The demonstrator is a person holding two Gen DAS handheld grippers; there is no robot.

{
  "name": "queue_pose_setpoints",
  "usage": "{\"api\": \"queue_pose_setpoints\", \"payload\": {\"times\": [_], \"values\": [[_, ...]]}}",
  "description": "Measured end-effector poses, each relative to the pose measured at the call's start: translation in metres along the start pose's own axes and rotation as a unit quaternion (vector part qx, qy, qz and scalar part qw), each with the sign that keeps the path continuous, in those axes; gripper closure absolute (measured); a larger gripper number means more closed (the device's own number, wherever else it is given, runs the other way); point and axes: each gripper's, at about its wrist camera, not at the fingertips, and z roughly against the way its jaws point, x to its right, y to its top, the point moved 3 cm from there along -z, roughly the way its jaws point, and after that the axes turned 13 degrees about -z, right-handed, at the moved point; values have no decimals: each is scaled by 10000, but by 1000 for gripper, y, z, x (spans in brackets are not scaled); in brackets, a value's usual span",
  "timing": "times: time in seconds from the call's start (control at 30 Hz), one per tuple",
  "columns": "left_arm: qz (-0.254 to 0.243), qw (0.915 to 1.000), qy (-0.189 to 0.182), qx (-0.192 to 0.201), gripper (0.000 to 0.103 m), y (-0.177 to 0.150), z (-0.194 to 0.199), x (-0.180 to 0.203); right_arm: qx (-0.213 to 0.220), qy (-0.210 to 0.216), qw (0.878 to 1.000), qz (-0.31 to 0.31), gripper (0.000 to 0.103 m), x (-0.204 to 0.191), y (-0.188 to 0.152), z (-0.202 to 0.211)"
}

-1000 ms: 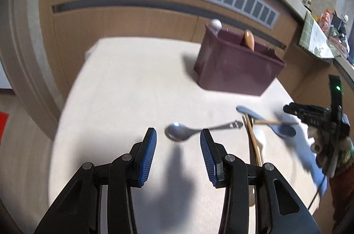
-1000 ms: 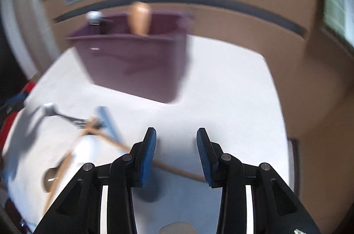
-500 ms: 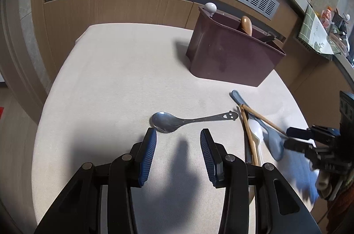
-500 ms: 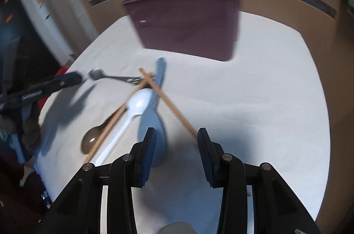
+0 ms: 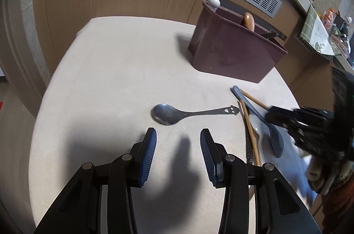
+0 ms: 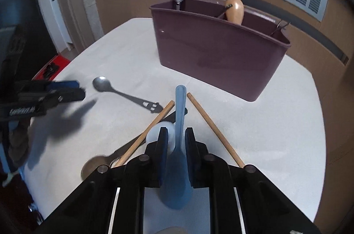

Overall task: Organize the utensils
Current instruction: 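Grasp a wooden chopstick with the left gripper while the right gripper holds the blue spoon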

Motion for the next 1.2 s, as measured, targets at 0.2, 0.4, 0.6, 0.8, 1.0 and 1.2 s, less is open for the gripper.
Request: {"api": "queue_pose_setpoints", "payload": {"times": [0.2,0.4,0.6,0.8,1.0,1.2], "values": [[-209,9996,-188,-22,61,-1,1,14,-446,339,9961,-685,86,14,14,-35],[-349,9989,-298,-77,61,-1,-2,29,-335,244,9953,-876,94,19,12,-34],[-466,9975,-486,-208,61,0,-10,47,93,-66,9943,-1056,94,30,-7,0],[-856,9937,-594,-422,61,6,-25,92,565,-384,9878,-1398,94,49,-35,33],[-1530,9863,-152,-603,61,3,-35,123,540,-442,9828,-1710,94,67,-56,30],[-1594,9847,-32,-705,61,0,-38,121,632,-364,9810,-1795,94,69,-59,29]]}}
